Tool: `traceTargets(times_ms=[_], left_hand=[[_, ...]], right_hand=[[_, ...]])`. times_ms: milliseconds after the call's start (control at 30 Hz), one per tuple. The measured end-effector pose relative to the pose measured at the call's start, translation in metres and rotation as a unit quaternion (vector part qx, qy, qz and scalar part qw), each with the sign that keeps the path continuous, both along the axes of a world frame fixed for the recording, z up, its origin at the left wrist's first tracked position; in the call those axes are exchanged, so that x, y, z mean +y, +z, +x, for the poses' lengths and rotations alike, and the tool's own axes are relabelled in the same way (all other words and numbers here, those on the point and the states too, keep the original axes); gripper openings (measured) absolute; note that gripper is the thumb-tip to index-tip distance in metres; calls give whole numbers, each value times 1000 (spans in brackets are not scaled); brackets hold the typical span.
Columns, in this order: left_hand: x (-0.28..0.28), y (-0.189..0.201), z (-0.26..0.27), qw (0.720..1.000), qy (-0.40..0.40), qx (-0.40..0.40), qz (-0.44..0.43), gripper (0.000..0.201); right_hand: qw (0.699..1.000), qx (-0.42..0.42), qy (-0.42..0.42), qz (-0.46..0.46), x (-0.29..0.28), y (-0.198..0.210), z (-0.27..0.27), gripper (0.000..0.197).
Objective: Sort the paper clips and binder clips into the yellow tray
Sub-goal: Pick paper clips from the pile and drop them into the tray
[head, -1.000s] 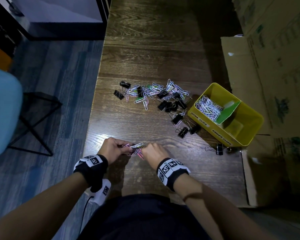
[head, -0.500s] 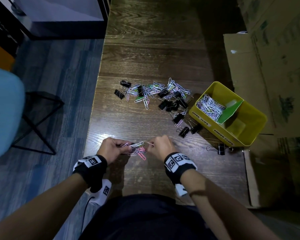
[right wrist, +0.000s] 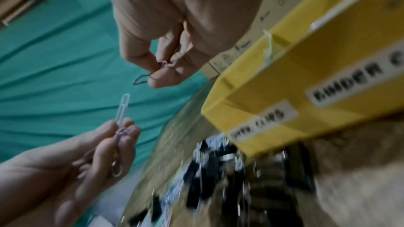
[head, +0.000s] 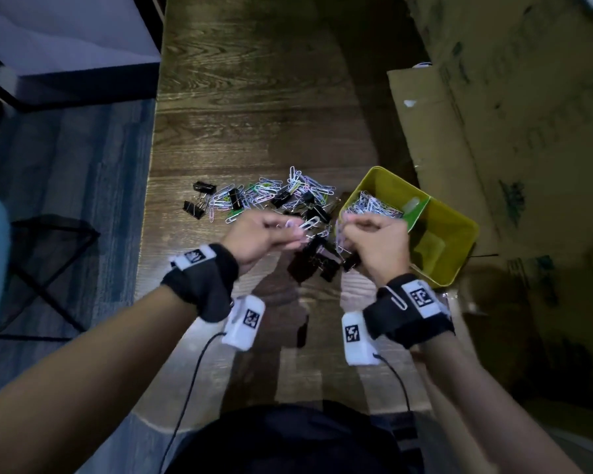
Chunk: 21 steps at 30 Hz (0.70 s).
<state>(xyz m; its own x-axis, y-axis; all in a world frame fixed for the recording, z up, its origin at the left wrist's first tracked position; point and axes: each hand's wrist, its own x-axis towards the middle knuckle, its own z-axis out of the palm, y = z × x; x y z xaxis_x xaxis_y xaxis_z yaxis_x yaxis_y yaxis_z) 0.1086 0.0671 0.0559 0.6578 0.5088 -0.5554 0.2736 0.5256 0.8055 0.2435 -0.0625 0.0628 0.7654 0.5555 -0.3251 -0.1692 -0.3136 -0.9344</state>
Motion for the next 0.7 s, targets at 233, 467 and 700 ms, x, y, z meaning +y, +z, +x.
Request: traceTargets(times_ms=[233, 467, 700], left_hand=[[-14, 4, 117, 971, -114, 73, 199, 7], [-25, -5, 152, 870, -293, 182, 351, 35], [-9, -9, 118, 958, -175, 80, 213, 12]], right_hand=[[984, -127, -31, -121, 6, -4, 80, 8], [921, -237, 127, -283, 14, -22, 101, 18], [903, -267, 168, -291, 10, -25, 98, 19]])
